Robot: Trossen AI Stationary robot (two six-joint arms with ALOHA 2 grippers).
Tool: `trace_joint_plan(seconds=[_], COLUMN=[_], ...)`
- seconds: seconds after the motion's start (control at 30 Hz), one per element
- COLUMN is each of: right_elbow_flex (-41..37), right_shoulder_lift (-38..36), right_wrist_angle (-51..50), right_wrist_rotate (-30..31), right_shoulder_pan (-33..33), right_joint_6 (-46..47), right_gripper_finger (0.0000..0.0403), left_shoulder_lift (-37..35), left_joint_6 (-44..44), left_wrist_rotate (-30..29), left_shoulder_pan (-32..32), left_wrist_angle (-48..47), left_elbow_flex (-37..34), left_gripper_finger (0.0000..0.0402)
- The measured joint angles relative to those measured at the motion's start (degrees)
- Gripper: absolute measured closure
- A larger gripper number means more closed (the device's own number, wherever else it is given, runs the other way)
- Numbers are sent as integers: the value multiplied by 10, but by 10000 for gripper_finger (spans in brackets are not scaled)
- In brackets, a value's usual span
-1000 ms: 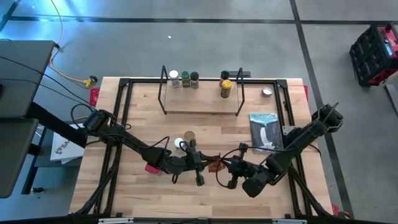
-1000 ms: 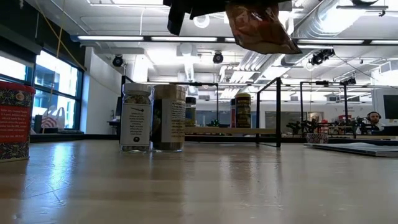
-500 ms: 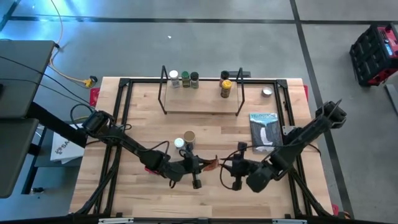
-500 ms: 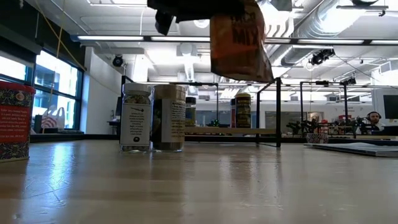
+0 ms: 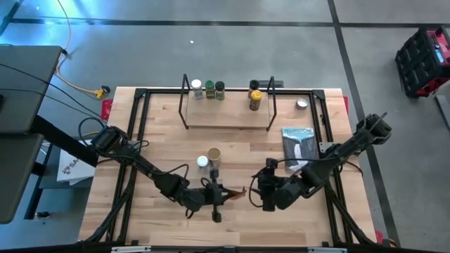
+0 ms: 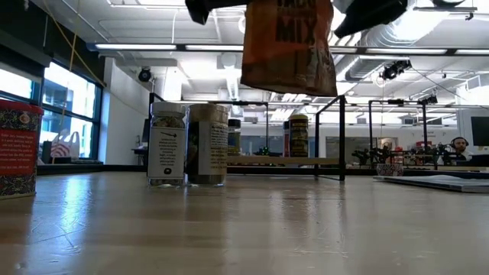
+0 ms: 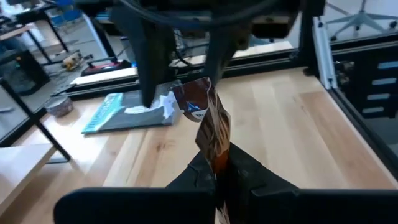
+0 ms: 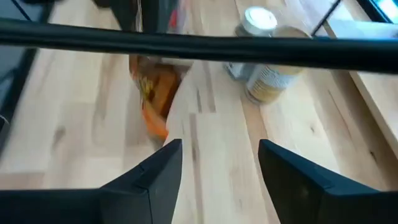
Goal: Shelf spices
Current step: Put the orange seasoning pack on the shelf
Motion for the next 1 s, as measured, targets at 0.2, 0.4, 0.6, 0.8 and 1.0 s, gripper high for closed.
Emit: trace_joint_plan(seconds=[0.2, 0.4, 0.6, 0.8, 1.0], right_elbow_flex=[-32, -145, -171, -136, -81], right_shoulder_lift=[25, 21, 19, 15, -3], right_wrist_angle=[119, 374, 505, 457, 310], right_wrist_rotate=[-128, -179, -240, -264, -208], right_shoulder_pan=[-18, -49, -55, -35, -13], right_joint_6=[-54, -62, -79, -79, -72], right_gripper_finger=[196, 196, 196, 196, 196], left_shoulder_lift=[0, 0, 0, -1, -1], left_joint_6=[10, 20, 20, 19, 16], left_wrist_rotate=[26, 29, 28, 35, 24], left_shoulder_pan=[-1, -3, -3, -3, 1], left_wrist_angle=[-3, -3, -5, 1, -3], left_elbow_flex=[0, 0, 0, 2, 2], left_gripper_finger=[392, 391, 390, 390, 390])
